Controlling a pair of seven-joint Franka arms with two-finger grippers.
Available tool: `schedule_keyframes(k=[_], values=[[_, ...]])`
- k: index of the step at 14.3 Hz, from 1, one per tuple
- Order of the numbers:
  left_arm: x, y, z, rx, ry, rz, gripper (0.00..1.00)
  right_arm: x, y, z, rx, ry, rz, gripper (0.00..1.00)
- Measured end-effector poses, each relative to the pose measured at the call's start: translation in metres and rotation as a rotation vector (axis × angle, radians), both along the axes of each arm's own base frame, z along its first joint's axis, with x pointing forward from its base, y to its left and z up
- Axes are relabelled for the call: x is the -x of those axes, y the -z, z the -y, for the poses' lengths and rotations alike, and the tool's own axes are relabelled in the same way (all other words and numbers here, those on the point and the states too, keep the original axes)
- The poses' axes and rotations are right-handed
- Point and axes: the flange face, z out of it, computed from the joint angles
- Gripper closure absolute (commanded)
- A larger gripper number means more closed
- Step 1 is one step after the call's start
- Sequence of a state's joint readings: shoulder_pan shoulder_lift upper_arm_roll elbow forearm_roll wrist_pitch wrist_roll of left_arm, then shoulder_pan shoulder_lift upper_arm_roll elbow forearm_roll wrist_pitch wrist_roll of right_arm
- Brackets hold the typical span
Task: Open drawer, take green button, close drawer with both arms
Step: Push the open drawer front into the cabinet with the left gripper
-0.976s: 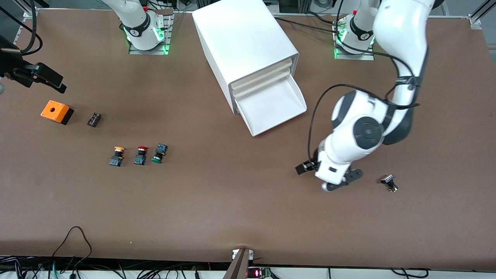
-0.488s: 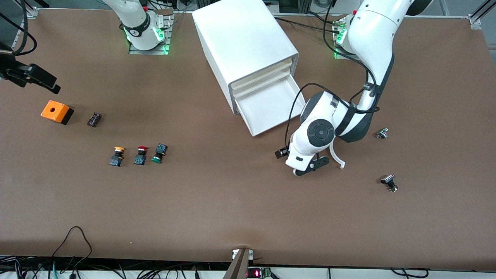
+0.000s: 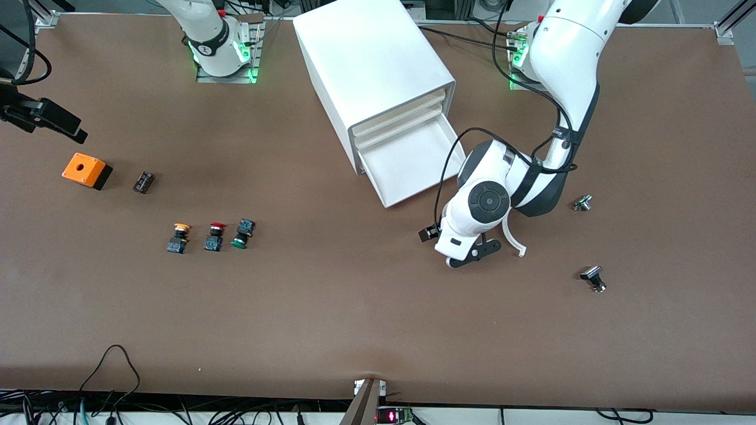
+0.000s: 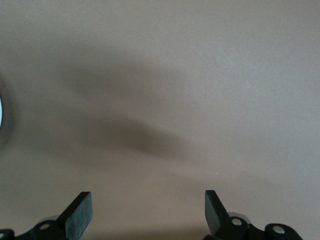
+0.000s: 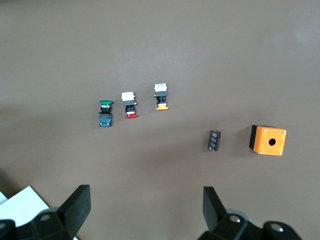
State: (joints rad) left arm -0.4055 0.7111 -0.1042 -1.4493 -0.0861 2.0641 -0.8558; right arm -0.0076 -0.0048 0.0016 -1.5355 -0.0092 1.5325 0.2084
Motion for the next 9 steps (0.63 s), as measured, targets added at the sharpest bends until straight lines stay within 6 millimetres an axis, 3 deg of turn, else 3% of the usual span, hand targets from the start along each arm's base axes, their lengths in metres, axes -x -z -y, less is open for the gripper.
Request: schedule_keyframes(k=[6,9], values=[[0.019,0.023,0.017,-0.009,0.032,-0.030,0.01,-0.002,0.005,0.001,0.000,-0.131,-0.011,0.01],[0.043,0.036,0.039,0.003,0.072,-0.073,0.01,-0.003,0.006,0.002,-0.001,-0.157,-0.013,0.01]])
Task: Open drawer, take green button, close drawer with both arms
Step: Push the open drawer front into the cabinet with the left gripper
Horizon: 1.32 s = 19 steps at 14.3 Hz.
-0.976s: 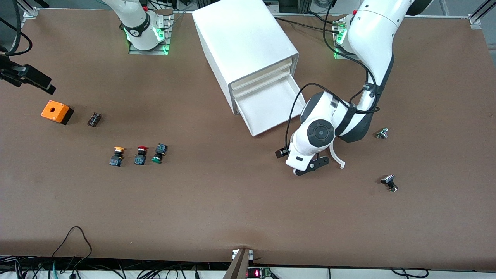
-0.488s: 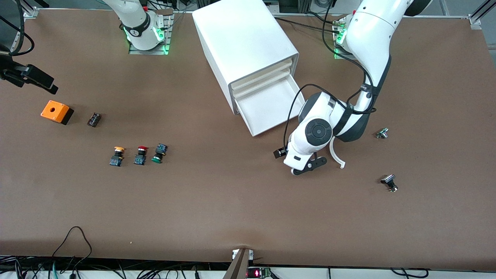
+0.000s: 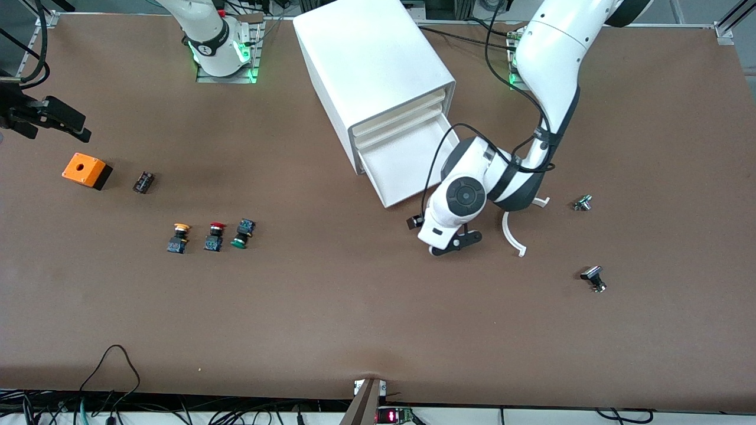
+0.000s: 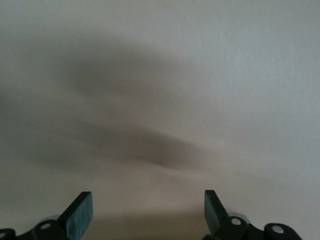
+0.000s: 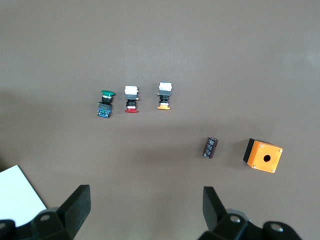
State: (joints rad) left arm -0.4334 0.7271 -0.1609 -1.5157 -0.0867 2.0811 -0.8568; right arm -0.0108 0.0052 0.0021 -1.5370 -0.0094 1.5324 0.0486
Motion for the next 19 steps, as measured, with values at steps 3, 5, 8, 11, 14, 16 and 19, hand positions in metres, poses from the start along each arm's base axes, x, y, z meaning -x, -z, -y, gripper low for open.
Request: schedule_keyframes(k=[3,5,8,11,14,16,19], values=[[0.026,0.006,0.025,0.019,0.037,-0.040,0.01,0.000,0.000,-0.002,0.000,-0.010,0.000,0.01],[0.039,0.009,0.035,0.031,0.046,-0.066,0.01,0.000,0.000,-0.006,0.000,-0.016,0.000,0.01],[0.055,0.010,0.043,0.065,0.016,-0.135,0.01,0.000,0.000,-0.016,0.000,-0.035,0.000,0.01],[0.074,0.009,0.053,0.080,0.021,-0.227,0.01,0.000,0.000,-0.017,0.004,-0.037,0.000,0.01],[0.092,0.008,0.061,0.069,0.049,-0.291,0.01,0.000,0.000,-0.016,0.005,-0.038,0.000,0.01],[0.097,0.007,0.064,0.072,0.052,-0.311,0.01,0.000,0.000,-0.016,0.005,-0.038,0.000,0.01],[0.103,0.008,0.068,0.076,0.055,-0.327,0.01,0.000,0.000,-0.016,0.005,-0.043,0.000,0.01]])
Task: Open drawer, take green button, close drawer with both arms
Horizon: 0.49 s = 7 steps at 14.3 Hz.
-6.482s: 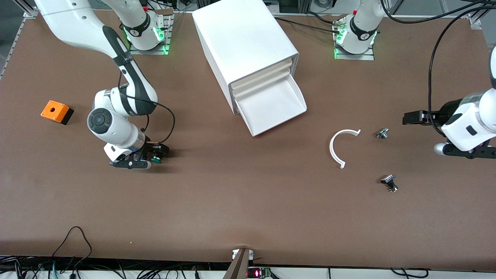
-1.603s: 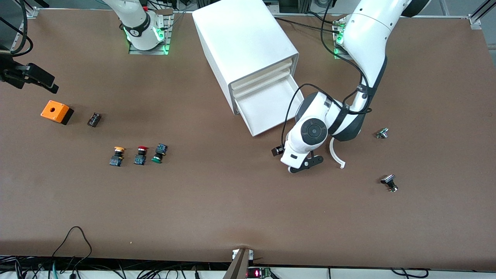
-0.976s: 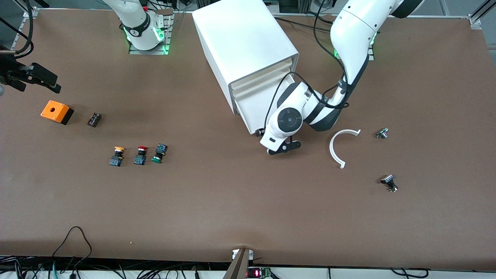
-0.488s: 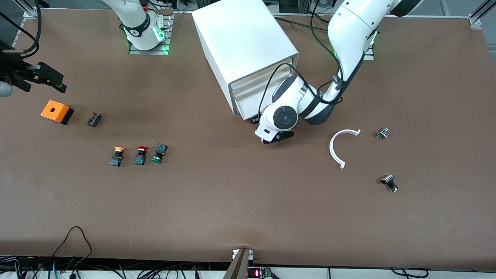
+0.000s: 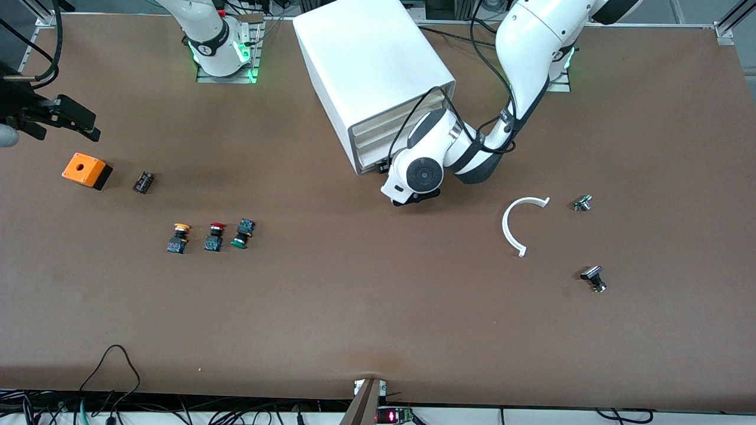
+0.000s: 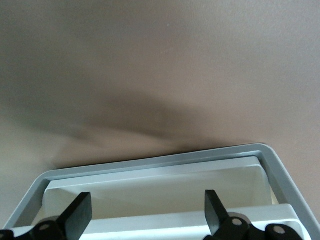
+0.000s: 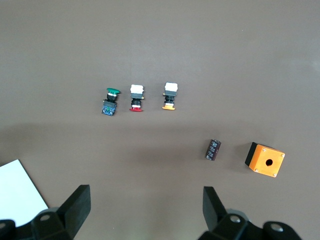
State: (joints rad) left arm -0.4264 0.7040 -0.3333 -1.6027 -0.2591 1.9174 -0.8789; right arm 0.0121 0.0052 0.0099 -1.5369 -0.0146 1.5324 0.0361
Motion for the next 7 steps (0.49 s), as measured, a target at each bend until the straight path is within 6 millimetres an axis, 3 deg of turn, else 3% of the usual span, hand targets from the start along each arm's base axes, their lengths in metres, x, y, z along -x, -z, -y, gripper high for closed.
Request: schedule_keyframes(k=[7], values=[[0.0110,-0.0021,0.0107,0.021,-0.003,-0.034,0.01,-0.0005,0.0009,0.0001,0.000,-0.001,-0.002,0.01]])
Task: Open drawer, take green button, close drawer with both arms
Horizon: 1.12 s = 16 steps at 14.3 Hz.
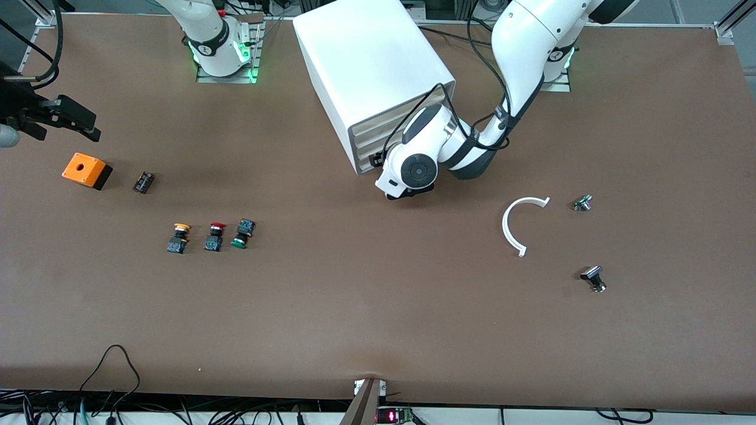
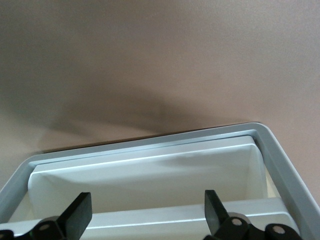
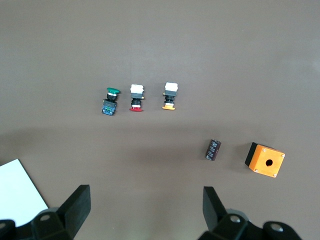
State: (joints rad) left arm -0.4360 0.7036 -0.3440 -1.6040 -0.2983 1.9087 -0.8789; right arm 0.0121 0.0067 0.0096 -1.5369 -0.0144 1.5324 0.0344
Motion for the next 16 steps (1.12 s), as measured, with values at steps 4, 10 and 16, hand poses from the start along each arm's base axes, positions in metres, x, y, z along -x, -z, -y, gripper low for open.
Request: schedule_keyframes(k=[4,10,16], values=[[-0.025,-0.023,-0.020,-0.003,-0.018,-0.024,0.00,0.000,0.000,0.000,0.000,0.000,0.001,0.01],[-0.116,-0.130,-0.102,-0.104,-0.005,0.138,0.00,-0.001,-0.001,-0.001,-0.002,-0.001,0.005,0.01],[-0.177,-0.247,-0.239,-0.080,-0.018,0.346,0.00,-0.001,-0.001,-0.001,-0.002,-0.002,0.007,0.01]])
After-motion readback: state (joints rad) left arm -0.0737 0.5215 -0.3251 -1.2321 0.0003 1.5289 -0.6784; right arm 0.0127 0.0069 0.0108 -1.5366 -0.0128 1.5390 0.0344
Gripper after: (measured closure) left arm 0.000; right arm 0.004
